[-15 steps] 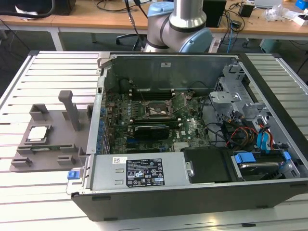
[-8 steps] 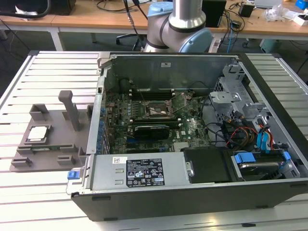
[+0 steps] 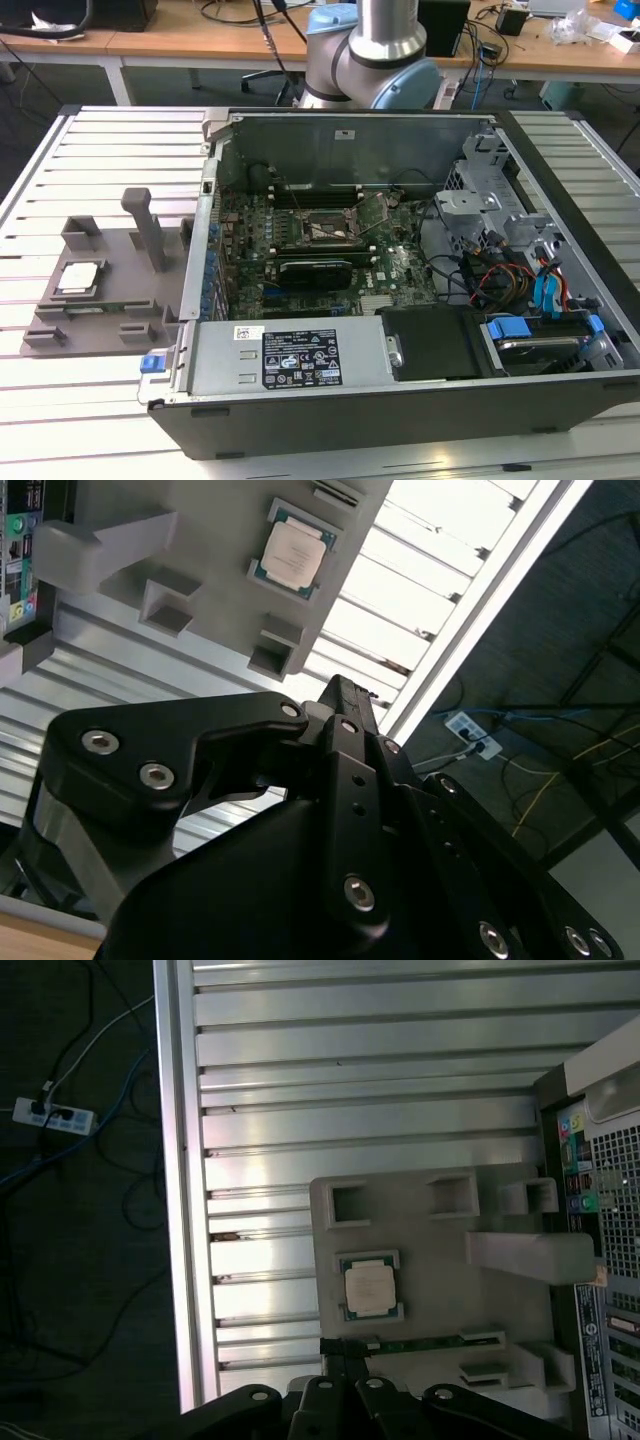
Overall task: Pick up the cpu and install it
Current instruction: 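Reach for the cpu, then pick up the cpu and move it towards the insertion slot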
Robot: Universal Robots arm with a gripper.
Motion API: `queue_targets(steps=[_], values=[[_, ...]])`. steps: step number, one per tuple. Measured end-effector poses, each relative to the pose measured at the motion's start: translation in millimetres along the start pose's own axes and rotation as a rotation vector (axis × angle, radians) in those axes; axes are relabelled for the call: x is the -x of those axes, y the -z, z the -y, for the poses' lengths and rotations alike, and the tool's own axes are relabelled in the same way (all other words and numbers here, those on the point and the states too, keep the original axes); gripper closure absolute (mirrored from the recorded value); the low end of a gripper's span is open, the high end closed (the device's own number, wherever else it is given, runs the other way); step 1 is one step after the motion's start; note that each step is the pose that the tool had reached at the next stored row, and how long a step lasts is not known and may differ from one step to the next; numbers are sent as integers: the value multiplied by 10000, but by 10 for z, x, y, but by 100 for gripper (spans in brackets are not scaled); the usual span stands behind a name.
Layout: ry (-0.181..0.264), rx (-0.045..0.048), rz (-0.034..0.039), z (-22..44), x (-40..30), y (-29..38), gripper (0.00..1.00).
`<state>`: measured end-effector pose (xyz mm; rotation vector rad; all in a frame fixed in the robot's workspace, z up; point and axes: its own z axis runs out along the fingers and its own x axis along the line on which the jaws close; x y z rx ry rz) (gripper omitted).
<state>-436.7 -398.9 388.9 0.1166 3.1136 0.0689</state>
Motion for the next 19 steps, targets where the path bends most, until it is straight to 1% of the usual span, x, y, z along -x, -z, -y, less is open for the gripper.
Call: queue_targets(steps=[19], values=[[0, 0, 0, 1, -12, 1, 89]])
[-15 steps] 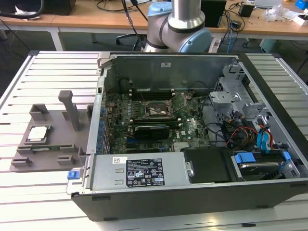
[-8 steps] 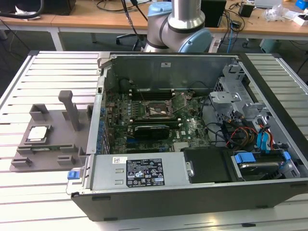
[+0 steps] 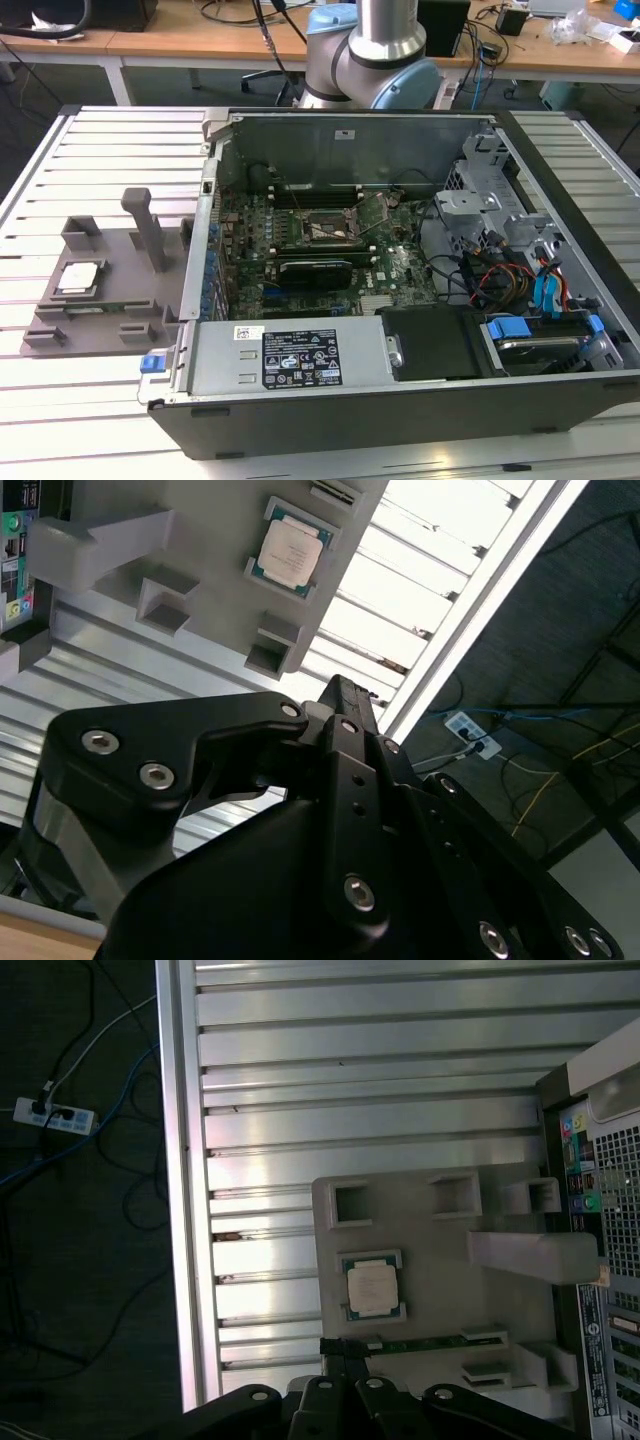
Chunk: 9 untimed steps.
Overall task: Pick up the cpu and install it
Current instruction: 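Pick up the cpu and move it towards the insertion slot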
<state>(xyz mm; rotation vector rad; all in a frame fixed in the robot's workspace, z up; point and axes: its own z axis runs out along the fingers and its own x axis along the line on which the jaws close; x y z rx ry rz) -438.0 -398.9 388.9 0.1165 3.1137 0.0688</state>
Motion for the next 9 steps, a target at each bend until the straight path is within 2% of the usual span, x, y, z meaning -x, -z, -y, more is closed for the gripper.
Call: queue_targets(steps=[2, 3, 4, 5, 6, 7, 9], values=[[0, 0, 0, 0, -1, 0, 89], [0, 0, -1, 0, -1, 0, 83], [-1, 0, 0, 0, -2, 0, 83], [0, 0, 0, 0, -2, 0, 71], [0, 0, 0, 0, -3, 0, 64], [0, 0, -1, 0, -3, 0, 52], [-1, 0, 0, 0, -4, 0, 40]])
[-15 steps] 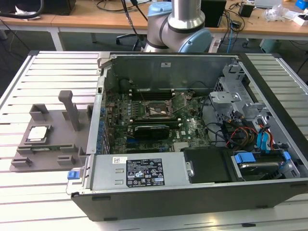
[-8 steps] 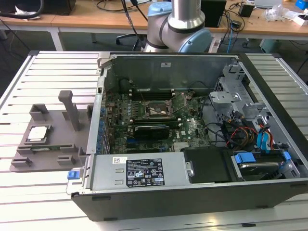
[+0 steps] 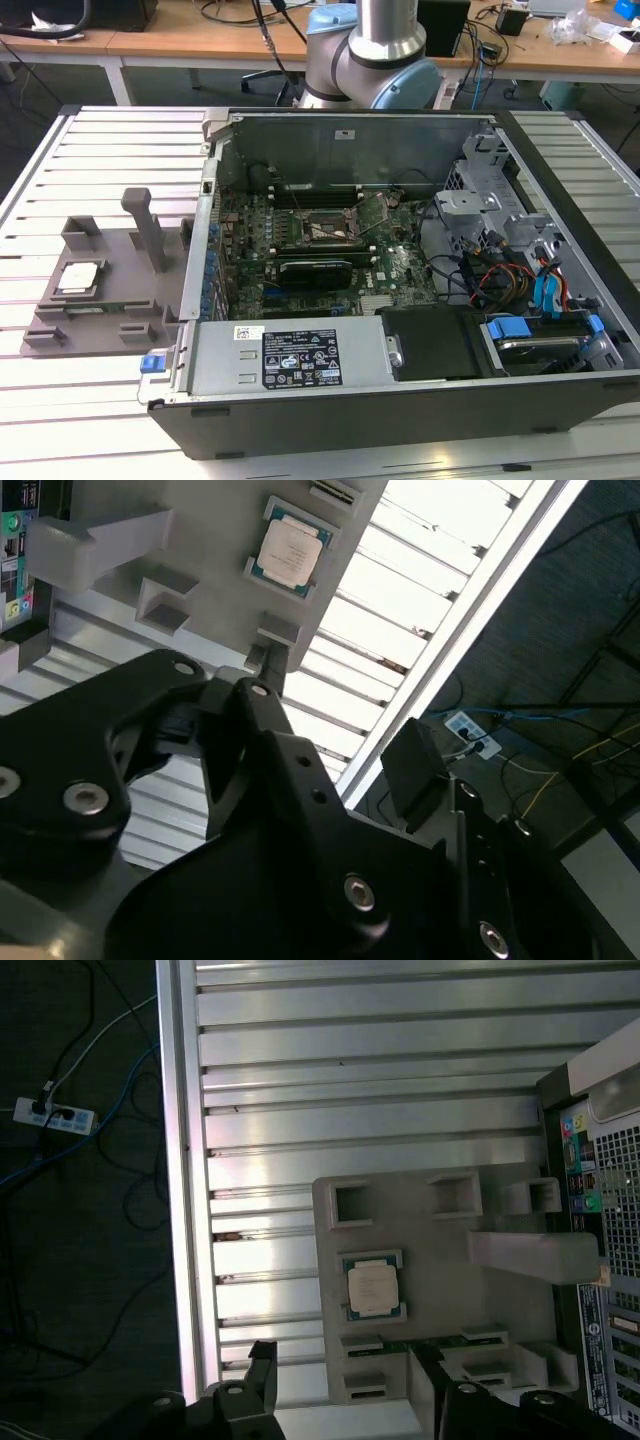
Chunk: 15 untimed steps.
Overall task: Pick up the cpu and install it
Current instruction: 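Pick up the cpu and move it towards the insertion slot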
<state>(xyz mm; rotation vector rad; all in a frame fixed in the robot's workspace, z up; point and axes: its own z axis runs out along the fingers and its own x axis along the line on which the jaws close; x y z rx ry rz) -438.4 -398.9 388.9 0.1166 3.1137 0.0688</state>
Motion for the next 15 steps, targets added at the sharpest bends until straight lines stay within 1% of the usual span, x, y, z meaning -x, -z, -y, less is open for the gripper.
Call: queue_targets(steps=[1, 3, 4, 5, 6, 7, 9, 11, 15], values=[[0, 1, 0, 0, 0, 0, 28], [0, 0, 0, 0, -1, 0, 28], [1, 0, 0, 0, -1, 0, 22], [0, -6, -1, 0, -2, 0, 22], [9, -73, -4, -1, -1, 0, 22], [26, -166, -6, -1, 1, -1, 22], [62, -391, -9, -3, 12, -4, 22], [117, -402, -17, -6, 29, -8, 22], [251, -371, -24, -8, 56, -15, 22]])
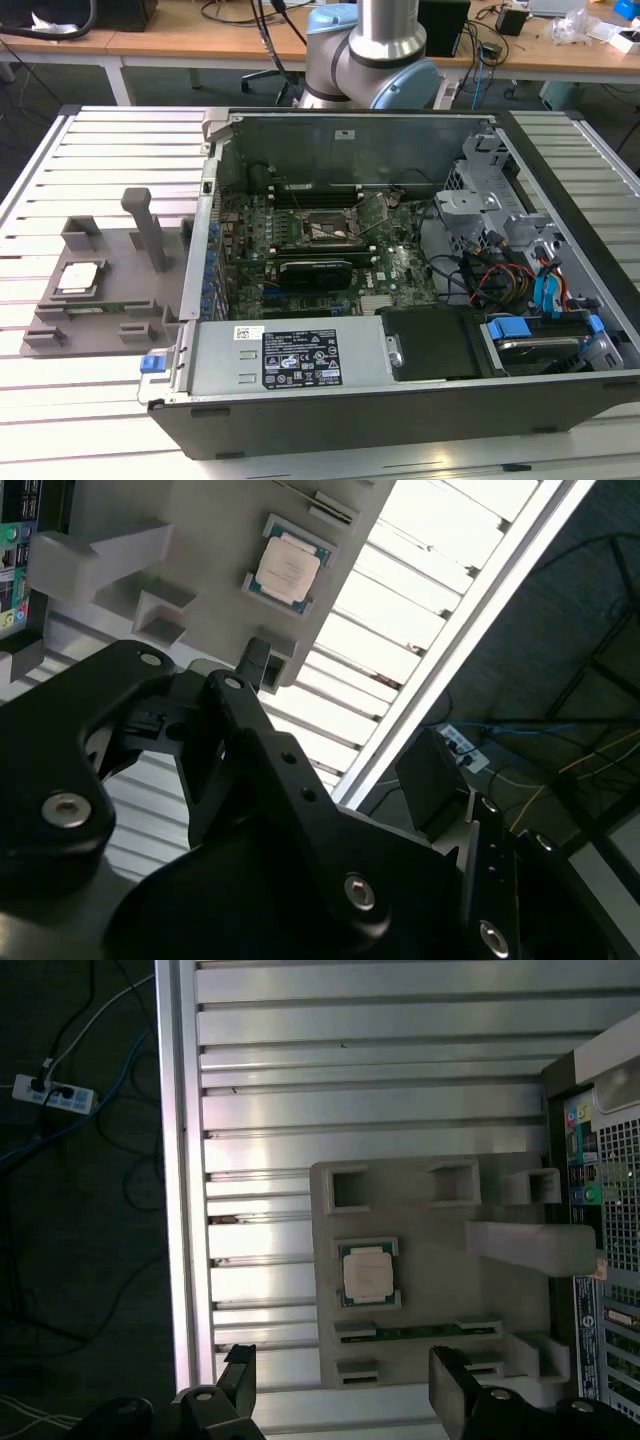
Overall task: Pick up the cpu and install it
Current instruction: 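Pick up the cpu and move it towards the insertion slot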
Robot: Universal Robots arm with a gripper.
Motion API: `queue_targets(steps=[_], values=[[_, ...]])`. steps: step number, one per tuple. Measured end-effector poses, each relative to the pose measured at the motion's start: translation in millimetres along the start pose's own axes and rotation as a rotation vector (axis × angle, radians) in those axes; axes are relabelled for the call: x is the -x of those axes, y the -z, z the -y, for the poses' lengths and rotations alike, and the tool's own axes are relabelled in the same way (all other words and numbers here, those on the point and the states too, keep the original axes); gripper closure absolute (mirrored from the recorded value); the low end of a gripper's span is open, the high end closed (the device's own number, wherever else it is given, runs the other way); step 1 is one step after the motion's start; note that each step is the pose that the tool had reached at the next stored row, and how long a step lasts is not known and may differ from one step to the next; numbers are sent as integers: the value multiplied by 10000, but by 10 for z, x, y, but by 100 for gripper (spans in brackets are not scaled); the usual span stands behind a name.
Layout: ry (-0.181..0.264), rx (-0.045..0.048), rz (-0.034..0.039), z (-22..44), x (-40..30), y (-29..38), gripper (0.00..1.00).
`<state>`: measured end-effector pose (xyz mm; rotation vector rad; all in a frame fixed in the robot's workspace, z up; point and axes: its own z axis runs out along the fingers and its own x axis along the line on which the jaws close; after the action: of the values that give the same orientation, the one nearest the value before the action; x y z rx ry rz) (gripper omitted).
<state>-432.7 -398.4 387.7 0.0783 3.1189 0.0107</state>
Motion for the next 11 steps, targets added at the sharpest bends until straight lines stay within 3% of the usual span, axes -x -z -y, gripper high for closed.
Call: queue_targets(steps=[11], values=[[6, 1, 0, 0, 13, -45, 22]])
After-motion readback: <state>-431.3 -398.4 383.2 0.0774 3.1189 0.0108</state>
